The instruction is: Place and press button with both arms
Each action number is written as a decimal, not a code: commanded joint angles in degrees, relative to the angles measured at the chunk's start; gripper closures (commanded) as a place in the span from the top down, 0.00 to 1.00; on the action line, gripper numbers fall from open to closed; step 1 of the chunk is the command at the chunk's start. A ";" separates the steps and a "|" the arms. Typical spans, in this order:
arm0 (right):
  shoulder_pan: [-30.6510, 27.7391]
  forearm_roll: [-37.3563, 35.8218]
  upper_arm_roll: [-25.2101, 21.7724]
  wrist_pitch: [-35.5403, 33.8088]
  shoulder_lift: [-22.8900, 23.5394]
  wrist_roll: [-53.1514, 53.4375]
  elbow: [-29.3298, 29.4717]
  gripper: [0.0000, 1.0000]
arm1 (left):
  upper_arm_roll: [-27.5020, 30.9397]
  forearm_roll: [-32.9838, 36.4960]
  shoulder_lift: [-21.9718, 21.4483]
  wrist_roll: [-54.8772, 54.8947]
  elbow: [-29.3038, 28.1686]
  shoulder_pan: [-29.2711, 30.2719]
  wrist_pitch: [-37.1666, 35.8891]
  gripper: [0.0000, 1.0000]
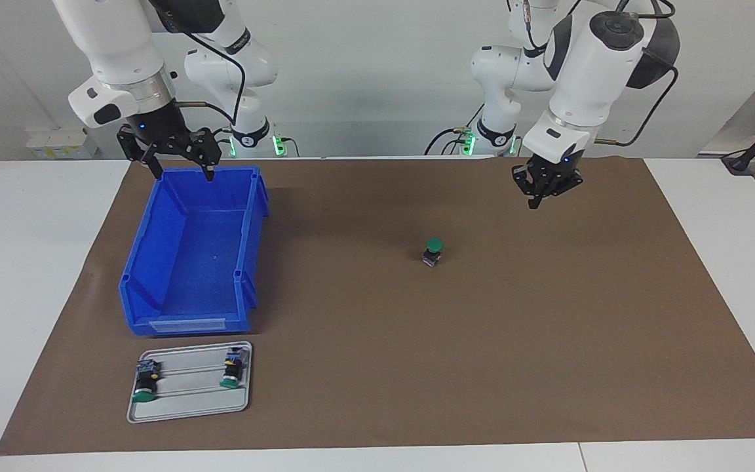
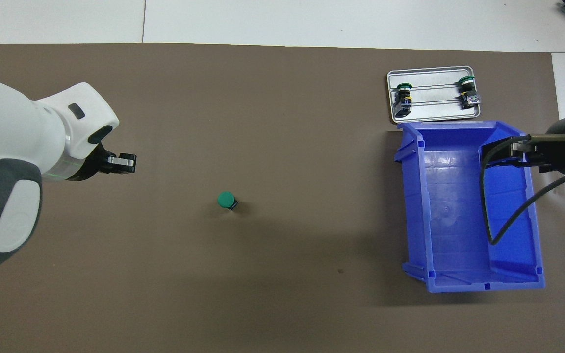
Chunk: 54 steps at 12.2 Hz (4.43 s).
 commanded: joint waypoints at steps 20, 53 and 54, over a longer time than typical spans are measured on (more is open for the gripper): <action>-0.58 0.22 0.44 0.18 -1.16 0.91 -1.33 1.00 | 0.75 -1.02 4.76 -14.20 -18.96 -13.48 30.09 0.00; 14.33 -0.92 1.84 8.34 6.64 26.70 1.04 0.95 | 1.80 -1.55 4.16 16.73 5.36 11.20 -8.54 0.00; 17.23 -1.27 1.84 9.05 9.18 30.92 2.26 0.95 | 1.80 -1.46 4.07 16.65 7.47 11.56 -11.44 0.00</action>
